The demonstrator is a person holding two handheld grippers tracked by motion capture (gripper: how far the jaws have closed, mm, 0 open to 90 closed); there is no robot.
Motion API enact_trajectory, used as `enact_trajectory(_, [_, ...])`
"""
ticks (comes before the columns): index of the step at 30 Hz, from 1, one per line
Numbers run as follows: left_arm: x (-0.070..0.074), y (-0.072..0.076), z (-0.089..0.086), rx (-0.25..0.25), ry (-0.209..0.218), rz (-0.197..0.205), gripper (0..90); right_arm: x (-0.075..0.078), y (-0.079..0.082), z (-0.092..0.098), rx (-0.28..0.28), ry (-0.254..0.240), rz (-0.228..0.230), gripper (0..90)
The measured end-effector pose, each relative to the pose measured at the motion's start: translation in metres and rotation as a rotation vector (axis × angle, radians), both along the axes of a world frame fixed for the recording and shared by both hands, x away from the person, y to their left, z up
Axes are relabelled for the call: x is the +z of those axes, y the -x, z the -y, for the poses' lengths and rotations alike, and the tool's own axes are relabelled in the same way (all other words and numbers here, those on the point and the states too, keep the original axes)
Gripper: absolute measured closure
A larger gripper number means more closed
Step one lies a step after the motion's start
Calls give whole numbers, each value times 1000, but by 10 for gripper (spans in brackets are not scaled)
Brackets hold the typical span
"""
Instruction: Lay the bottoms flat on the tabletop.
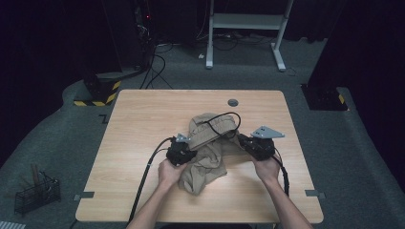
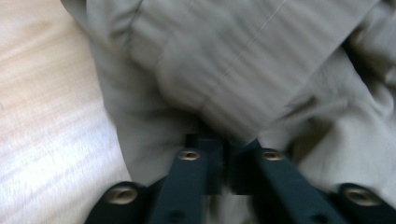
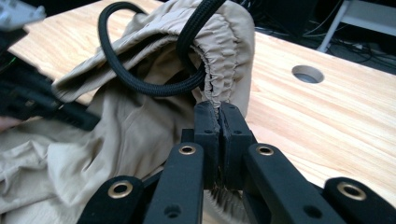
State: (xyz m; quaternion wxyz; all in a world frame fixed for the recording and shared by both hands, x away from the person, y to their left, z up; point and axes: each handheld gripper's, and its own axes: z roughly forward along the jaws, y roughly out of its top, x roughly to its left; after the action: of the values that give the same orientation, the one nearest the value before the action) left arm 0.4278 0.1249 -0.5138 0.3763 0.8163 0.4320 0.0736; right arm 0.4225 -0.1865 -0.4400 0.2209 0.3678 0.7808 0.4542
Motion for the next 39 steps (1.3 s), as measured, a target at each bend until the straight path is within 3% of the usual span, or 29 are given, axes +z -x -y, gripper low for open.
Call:
enact_trajectory(1, [0, 0, 0, 0, 0, 0, 887, 0, 0, 0, 0, 0, 0, 869])
enact_trajectory(5, [3, 12, -10, -91, -2, -35, 889, 3, -14, 9, -51, -15, -37, 867])
enact_trajectory(6, [4, 15, -14, -100, 11, -43, 888, -1, -29, 12, -82, -32, -71, 865])
enact_trajectory(9, [5, 15, -15, -86, 24, -36, 882, -8, -43, 12, -108, -28, -97, 861])
enact_trajectory(11, [8, 15, -14, -43, 23, 20, 696, -22, -65, 9, -160, -26, -142, 843])
enact_trajectory(12, [8, 15, -14, -43, 23, 20, 631, -25, -69, 9, -171, -26, -148, 836])
enact_trajectory(13, [11, 16, -13, -23, 27, 49, 551, -30, -76, 8, -186, -23, -164, 824])
enact_trajectory(14, [13, 16, -12, -8, 27, 71, 551, -30, -76, 8, -186, -23, -164, 824])
enact_trajectory(17, [23, 15, -9, 31, 44, 138, 402, -41, -87, 4, -232, 17, -169, 737])
enact_trajectory(20, [29, 11, -3, 51, 47, 159, 384, -43, -89, 9, -258, 3, -179, 643])
enact_trajectory(23, [31, 4, 4, 69, 50, 159, 403, -41, -86, 13, -268, -11, -196, 606])
enact_trajectory(26, [31, 1, 8, 90, 60, 152, 409, -35, -71, 22, -264, -36, -150, 574])
enact_trajectory(27, [31, 1, 9, 90, 67, 154, 407, -33, -60, 26, -263, -24, -125, 571])
enact_trajectory(30, [34, 0, 10, 97, 72, 171, 394, -33, -47, 30, -260, -13, -95, 571])
enact_trajectory(31, [35, 0, 11, 99, 74, 171, 376, -35, -34, 31, -251, -4, -74, 573])
enact_trajectory(34, [37, -5, 13, 112, 92, 171, 367, -42, -16, 23, -187, 47, -57, 586])
enact_trajectory(36, [36, -8, 14, 130, 116, 171, 368, -45, -11, 19, -171, 58, -56, 587])
enact_trajectory(38, [34, -12, 15, 152, 121, 158, 397, -50, -1, 11, -163, 80, -14, 607])
enact_trajectory(39, [33, -14, 15, 163, 124, 148, 397, -50, -1, 11, -163, 80, -14, 607])
